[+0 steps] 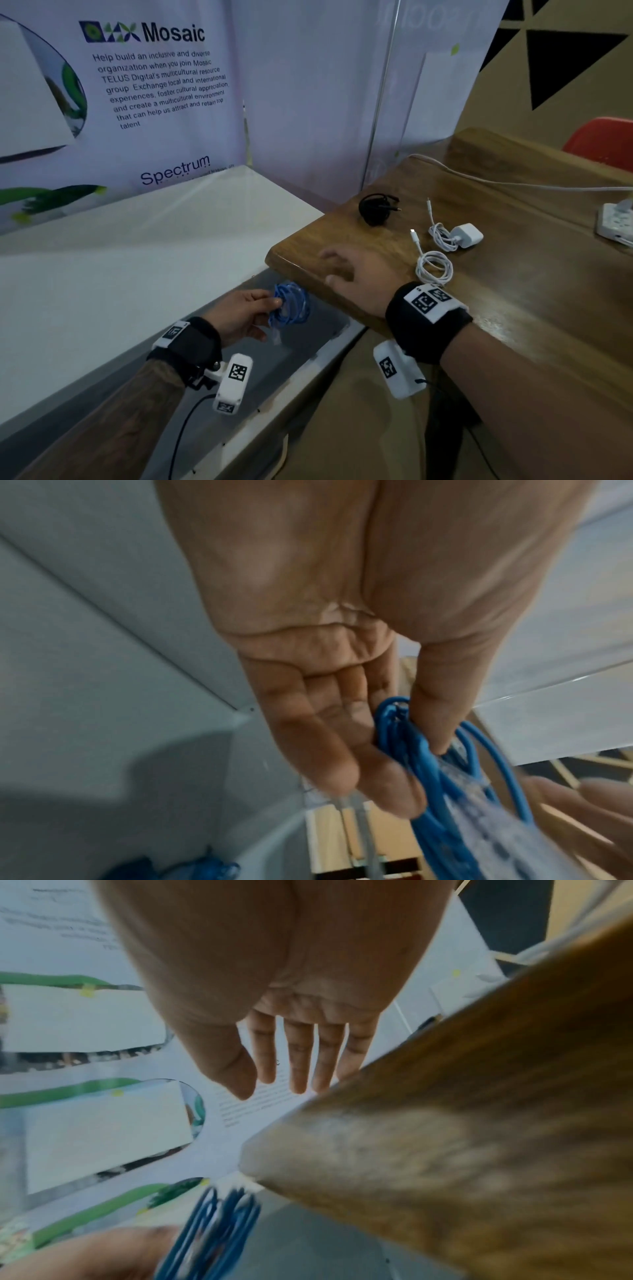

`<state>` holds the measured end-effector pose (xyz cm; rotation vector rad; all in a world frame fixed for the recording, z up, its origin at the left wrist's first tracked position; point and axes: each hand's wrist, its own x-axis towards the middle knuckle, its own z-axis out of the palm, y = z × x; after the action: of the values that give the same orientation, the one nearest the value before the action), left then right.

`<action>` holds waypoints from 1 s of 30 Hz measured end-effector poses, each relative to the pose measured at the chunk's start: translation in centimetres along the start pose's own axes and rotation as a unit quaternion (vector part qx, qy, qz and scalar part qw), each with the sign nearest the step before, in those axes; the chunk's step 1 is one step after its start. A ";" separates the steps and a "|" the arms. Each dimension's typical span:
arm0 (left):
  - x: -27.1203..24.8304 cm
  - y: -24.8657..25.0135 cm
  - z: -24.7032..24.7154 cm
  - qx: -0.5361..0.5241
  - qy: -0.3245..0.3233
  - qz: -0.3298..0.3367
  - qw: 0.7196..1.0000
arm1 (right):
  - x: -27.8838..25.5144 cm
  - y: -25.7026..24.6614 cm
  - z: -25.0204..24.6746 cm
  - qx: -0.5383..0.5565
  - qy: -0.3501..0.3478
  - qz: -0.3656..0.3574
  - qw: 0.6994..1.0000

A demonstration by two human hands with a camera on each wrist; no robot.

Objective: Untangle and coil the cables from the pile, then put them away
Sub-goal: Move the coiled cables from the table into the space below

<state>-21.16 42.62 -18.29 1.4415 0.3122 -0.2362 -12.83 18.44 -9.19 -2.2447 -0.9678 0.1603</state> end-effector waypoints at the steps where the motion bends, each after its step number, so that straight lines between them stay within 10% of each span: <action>1: 0.2 -0.7 -0.5 0.024 0.010 -0.017 1.000 | 0.1 0.7 -0.3 -0.034 0.003 0.007 0.999; 10: 8.2 -8.3 -0.7 0.221 0.059 -0.171 0.958 | -0.3 2.0 0.7 -0.164 -0.003 0.010 0.986; 26: 17.9 -23.9 -2.2 0.594 -0.058 -0.252 0.762 | 0.0 2.5 1.2 -0.172 -0.005 0.026 0.985; 30: 15.8 -19.1 -1.4 0.562 -0.049 -0.257 0.785 | -0.1 2.3 1.2 -0.170 0.001 0.025 0.985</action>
<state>-13.07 42.24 -41.72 2.4913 0.5165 -1.0841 -11.96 17.86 -11.54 -2.5798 -0.9993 0.0156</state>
